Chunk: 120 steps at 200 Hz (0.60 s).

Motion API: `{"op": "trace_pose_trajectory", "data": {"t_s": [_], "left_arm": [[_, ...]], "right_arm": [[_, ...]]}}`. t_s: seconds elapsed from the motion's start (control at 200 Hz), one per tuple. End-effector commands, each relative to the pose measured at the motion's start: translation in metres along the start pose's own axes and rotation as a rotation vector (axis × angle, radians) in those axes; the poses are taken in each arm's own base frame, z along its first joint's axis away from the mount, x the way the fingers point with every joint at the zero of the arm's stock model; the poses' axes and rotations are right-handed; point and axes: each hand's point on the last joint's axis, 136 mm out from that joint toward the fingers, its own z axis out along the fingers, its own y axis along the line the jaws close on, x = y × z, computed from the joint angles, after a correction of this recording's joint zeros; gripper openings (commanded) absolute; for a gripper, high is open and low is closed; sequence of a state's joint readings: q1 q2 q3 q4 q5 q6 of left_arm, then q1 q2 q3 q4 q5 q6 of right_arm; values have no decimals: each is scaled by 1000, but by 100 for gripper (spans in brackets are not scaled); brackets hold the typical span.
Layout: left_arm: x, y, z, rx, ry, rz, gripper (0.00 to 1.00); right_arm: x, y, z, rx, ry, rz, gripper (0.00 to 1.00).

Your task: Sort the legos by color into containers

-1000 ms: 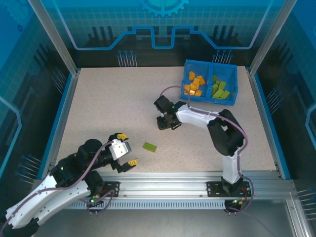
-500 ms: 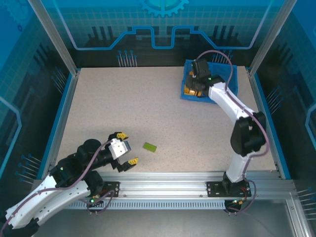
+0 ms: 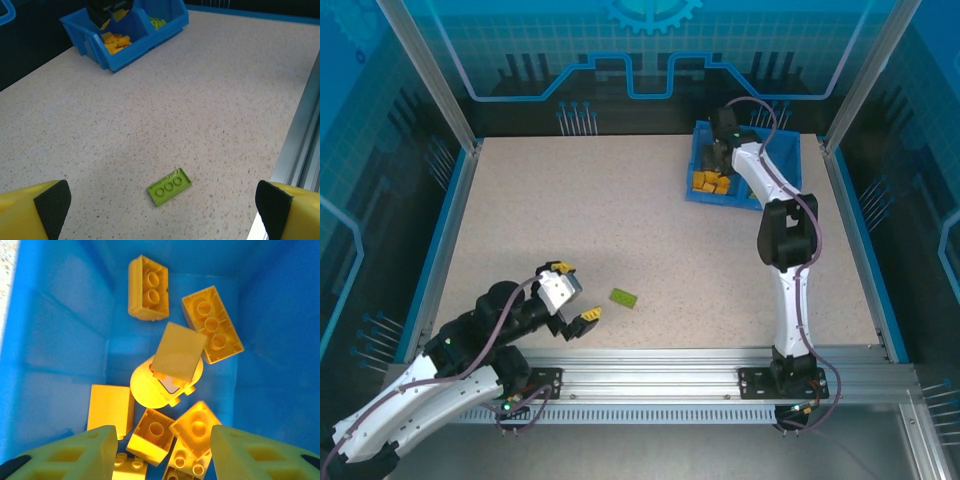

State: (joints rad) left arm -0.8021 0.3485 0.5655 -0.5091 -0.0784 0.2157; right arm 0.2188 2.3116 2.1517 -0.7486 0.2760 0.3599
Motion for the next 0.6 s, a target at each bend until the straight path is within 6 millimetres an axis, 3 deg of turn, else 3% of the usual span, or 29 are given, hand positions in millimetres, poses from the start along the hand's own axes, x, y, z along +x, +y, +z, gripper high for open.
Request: {"op": "trace_pose_trajectory", "data": {"t_s": [0.0,0.14,0.22,0.32,0.485,0.595], "left_arm": [[-12,12,6,-63,-53,-142,99],[-21,41,7,-216,-79,-495,99],[-13,60,4,-344,-58,-762,98],[11,77,-6,-541,-27,-1140,87],[40,64,4,-620,48,-1520,86],[51,53,18,-608,109,-1599,87]], "right_arm": [[-13,0,-34,-42,-21,1,53],[-6,7,-68,-115,-40,27,53],[3,11,-95,-170,-62,36,56],[19,20,-133,-257,-88,35,61],[53,38,-192,-388,-123,-4,72],[87,63,-224,-501,-96,-97,75]]}}
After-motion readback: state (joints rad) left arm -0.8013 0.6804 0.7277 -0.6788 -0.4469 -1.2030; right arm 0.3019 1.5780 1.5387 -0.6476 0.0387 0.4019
